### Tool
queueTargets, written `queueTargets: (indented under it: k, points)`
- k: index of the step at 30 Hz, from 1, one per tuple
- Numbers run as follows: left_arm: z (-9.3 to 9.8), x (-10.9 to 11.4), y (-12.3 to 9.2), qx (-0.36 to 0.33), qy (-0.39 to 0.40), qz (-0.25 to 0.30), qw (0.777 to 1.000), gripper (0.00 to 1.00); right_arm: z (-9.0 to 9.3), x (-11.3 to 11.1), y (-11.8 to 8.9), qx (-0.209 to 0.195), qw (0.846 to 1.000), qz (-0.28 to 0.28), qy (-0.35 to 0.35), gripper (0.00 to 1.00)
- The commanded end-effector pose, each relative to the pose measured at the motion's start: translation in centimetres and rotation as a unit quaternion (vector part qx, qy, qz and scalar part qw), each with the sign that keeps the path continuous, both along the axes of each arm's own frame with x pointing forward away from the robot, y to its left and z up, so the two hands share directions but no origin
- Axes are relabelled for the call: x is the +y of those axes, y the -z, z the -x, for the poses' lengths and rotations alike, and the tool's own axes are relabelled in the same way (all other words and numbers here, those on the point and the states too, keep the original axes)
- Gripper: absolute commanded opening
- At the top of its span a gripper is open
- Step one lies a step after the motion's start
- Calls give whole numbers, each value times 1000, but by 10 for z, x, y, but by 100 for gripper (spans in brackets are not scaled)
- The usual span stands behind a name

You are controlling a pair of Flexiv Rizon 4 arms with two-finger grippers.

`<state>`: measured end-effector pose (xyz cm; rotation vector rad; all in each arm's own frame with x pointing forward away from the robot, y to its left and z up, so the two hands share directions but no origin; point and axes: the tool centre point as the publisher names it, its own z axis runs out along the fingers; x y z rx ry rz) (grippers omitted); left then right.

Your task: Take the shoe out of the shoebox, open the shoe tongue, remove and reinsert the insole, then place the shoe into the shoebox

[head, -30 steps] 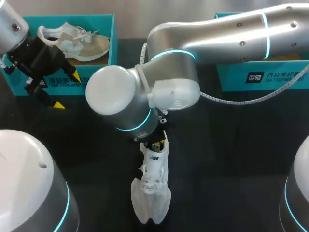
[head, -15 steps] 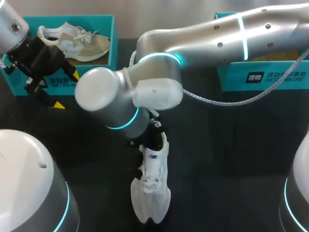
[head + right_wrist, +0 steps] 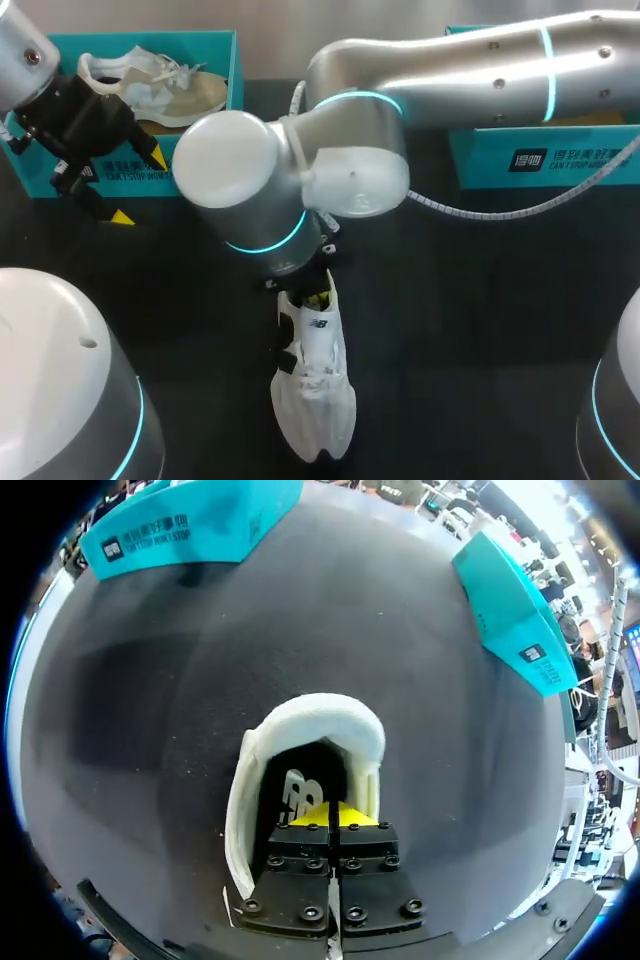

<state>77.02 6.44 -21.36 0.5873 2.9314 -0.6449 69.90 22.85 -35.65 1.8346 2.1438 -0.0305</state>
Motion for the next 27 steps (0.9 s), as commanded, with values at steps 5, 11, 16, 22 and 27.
queueTargets:
  k: [5,11,16,22,27]
  points:
    - [1,1,0,-1,0,-1,1000,100,16,-3,-12,-49,970,-63,229,0]
    - [1,1,0,-1,0,-1,1000,100,15,7,2,-11,975,-67,210,0]
    - [1,1,0,-1,0,-1,1000,100,18,14,8,-7,976,-65,205,0]
    - [1,1,0,-1,0,-1,1000,100,27,14,13,3,976,-57,208,0]
    - [1,1,0,-1,0,-1,1000,100,34,17,10,20,978,-50,202,1]
